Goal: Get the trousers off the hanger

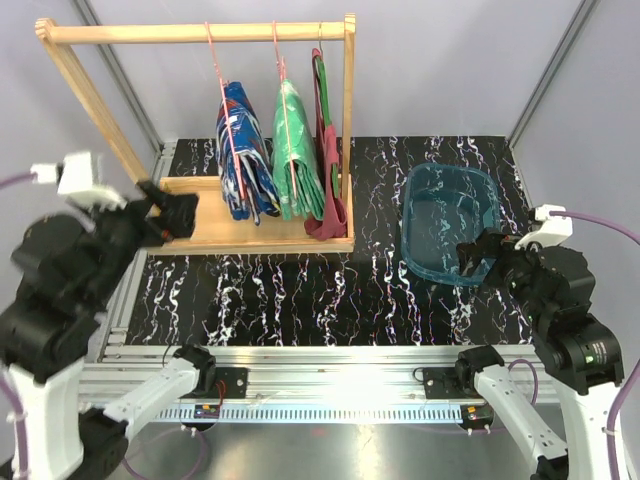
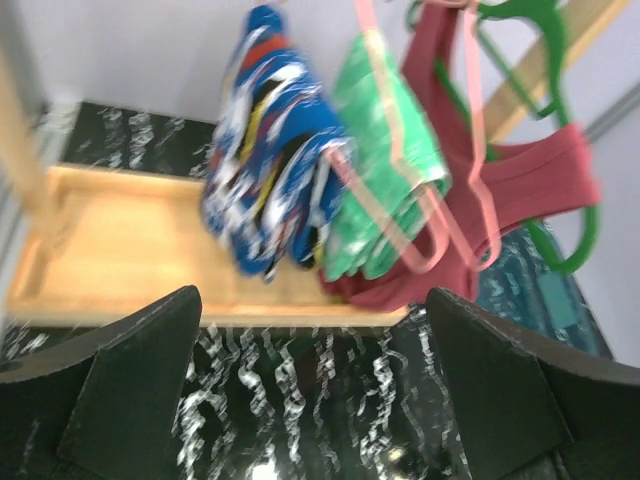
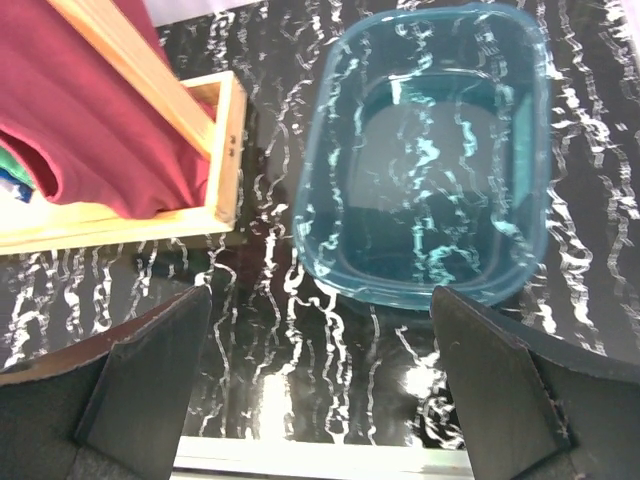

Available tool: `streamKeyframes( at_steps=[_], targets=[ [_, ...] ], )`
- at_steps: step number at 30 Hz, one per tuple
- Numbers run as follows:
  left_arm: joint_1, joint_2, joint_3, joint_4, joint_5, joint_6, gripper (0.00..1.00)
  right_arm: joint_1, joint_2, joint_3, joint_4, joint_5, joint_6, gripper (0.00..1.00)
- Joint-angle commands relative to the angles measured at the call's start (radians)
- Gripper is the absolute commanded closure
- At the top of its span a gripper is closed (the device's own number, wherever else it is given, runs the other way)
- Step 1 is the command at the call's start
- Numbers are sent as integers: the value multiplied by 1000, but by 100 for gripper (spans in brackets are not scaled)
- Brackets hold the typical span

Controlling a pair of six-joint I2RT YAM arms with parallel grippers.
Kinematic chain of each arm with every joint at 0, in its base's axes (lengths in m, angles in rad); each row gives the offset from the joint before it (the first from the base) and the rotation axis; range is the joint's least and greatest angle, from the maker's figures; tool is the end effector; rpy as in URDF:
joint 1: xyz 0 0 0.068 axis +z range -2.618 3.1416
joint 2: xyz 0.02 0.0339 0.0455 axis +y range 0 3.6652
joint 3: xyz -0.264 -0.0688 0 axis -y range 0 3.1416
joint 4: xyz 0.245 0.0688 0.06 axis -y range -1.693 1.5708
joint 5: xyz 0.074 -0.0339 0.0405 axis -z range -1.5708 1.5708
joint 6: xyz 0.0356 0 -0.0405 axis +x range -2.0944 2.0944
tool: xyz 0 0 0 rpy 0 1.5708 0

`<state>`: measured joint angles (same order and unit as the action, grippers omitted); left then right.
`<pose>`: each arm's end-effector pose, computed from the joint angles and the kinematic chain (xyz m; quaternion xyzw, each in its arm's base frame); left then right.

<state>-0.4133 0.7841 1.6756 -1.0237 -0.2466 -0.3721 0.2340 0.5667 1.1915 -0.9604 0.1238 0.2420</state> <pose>0.0474 -0.0113 0.5139 -0.0656 0.7481 -0.1647 0.6395 0.0634 0.0106 0.4112 0.0391 0.8136 0.0873 0.5736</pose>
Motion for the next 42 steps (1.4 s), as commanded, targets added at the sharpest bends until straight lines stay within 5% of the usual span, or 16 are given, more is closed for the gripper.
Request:
streamKeyframes(
  at_steps=[1,6,12,14,21,32,42],
  targets=[
    [-5,199,107,37,148,21,1,4,-33,-43,130,-53,43,1],
    [-7,423,327,5,40,74,1,4,41,-14,85,-119,40,1],
    [-12,583,384,31,-66,139,3,4,35,-42,71,-217,39,1],
    [-12,622,398,21,-112,144,10,4,9,-58,86,-231,37,1],
    [-12,662,389,22,-189,167,56,4,-14,-82,107,-216,40,1],
    [-12,679,411,39,-172,165,100,5,-19,-99,172,-250,65,1],
    [-12,601,377,210,-97,113,100,4,-5,-30,190,-283,33,1]
  ],
)
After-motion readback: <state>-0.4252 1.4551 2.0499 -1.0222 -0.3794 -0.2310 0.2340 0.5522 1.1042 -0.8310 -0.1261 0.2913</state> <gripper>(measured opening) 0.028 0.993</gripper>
